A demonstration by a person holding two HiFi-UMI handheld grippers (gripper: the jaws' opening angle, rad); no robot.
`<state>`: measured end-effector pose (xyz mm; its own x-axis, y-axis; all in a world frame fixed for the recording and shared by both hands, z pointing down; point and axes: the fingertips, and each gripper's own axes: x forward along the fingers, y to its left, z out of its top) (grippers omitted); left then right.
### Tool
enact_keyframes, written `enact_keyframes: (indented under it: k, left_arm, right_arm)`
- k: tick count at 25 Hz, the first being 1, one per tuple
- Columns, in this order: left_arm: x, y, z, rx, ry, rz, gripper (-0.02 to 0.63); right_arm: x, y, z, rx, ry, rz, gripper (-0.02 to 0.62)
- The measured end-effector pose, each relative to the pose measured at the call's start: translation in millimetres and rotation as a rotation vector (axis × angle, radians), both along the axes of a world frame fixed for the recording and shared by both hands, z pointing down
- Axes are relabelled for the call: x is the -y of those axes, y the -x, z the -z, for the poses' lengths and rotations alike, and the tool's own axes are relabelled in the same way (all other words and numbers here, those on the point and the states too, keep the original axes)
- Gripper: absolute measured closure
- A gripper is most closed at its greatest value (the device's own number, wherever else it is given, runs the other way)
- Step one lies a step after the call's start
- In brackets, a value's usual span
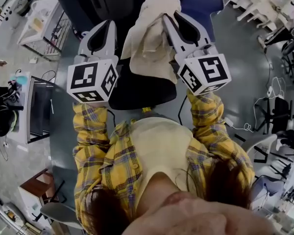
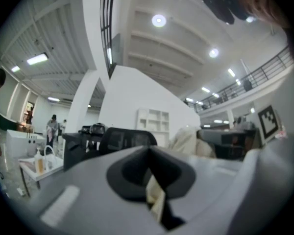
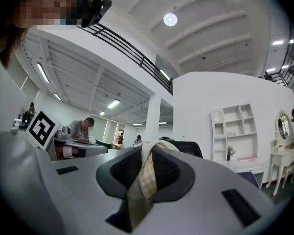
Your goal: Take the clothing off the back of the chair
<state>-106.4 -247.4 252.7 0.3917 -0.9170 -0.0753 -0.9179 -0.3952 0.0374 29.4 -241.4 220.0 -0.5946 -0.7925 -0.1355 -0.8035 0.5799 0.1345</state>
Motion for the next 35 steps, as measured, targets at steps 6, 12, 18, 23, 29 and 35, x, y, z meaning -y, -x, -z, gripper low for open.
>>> enact_keyframes:
  k: [6,12,18,23,29,35]
  left_arm:
    - [-13,3,-22,-0.011,0.045,0.0,0.601]
    - [-21,5,-33,-0.039,0.07,0.012,0.601]
    - [-18,12,-41,-0.048,0.092,0.032,0.601]
    - [-18,16,-44,-0.052,0.093,0.039,0.601]
    - [-16,15,-46,-0.056,0.095,0.037,0.601]
    - [-16,14,-43,-0.059,0.093,0.034,0.601]
  right_arm:
    - [-5,6,-38,0.016,0.105,0.046,0.531]
    - [-16,18,-56,0.023,0.154,0.111,0.541]
    - [-11,26,-68,0.035,0.175,0.117,0.551]
    - [-9,26,-66,0.034,0.161,0.112,0.554]
    - [-11,24,-61,0.036,0.151,0.115,0.554]
    - [-14,24,-55,0.034,0.146,0.123,0.555]
